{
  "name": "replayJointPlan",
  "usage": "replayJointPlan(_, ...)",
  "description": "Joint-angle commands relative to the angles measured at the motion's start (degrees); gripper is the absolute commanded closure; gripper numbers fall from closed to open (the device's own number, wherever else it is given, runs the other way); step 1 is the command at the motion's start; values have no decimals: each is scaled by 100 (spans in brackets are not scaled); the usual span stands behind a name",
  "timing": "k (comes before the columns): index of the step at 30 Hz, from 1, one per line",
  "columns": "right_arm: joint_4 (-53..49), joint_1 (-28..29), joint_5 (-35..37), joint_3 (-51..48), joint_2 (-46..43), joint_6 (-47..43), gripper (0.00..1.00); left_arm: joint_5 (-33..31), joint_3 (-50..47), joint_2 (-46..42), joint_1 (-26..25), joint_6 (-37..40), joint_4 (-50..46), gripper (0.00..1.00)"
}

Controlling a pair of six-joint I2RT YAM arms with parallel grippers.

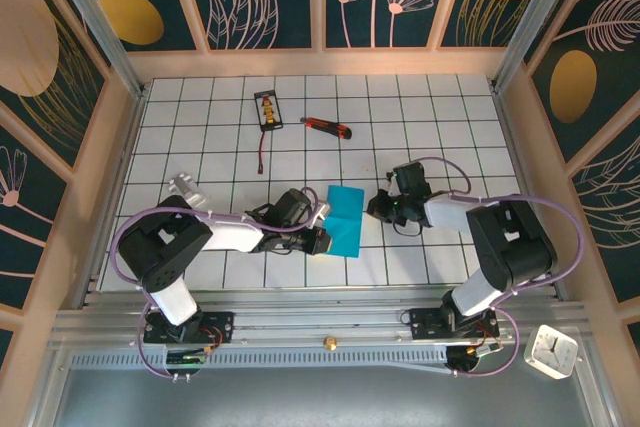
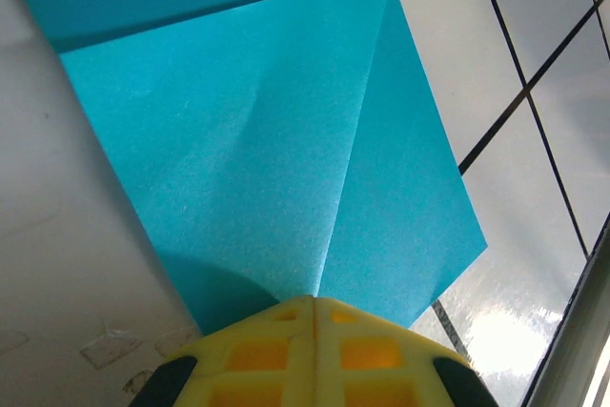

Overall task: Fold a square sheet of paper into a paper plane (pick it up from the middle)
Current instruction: Fold the triangle a second time at the center of the table, then turn over the paper at the center of the table.

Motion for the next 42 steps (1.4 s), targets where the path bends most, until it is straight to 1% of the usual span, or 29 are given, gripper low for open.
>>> replayJointPlan(1,-291,-2,260,168,-533,-252,100,-16,-10,29,16,-574,-571,91)
replayJointPlan(3,-295,31,227,6,-840,-169,100,174,140,-223,22,-873,-221,81)
replayJointPlan(5,-375,141,270,-122,-1084,-162,100,282,310,-375,27,-997,22,72)
replayJointPlan(6,-460,231,344,-146,-1182,-176,99,266,393,-446,28,-1015,84,70)
replayJointPlan(9,-771,752,787,-208,-1447,-117,92,74,518,-605,178,-1252,311,66)
replayJointPlan(10,-836,938,920,-238,-1499,-29,90,11,531,-563,262,-1371,384,66)
replayJointPlan(12,-770,1242,980,-369,-1586,239,88,-31,720,-297,379,-1409,180,72)
replayJointPlan(14,-513,1350,858,-621,-1682,554,88,-30,1156,217,393,-1211,-355,83)
replayJointPlan(17,-380,1386,831,-846,-1825,774,88,-55,1412,591,401,-1109,-548,92)
replayJointPlan(23,-545,1416,575,-1033,-1962,979,86,-351,1513,876,407,-947,-744,100)
replayJointPlan(26,-623,1489,477,-1120,-1973,1196,83,-622,1366,940,412,-1116,-701,100)
replayJointPlan(29,-640,1645,451,-1201,-2005,1410,79,-798,1071,868,411,-1499,-452,100)
replayJointPlan(32,-615,1791,475,-1219,-2006,1617,77,-878,726,704,412,-1918,-127,100)
replayJointPlan(35,-442,1899,463,-1244,-1941,1813,74,-980,501,561,411,-2182,-4,100)
replayJointPlan(38,-437,1976,618,-1237,-1844,1928,73,-1038,282,402,414,-2442,184,100)
replayJointPlan(42,-191,2041,638,-1272,-1673,2041,71,-994,115,414,408,-2611,386,100)
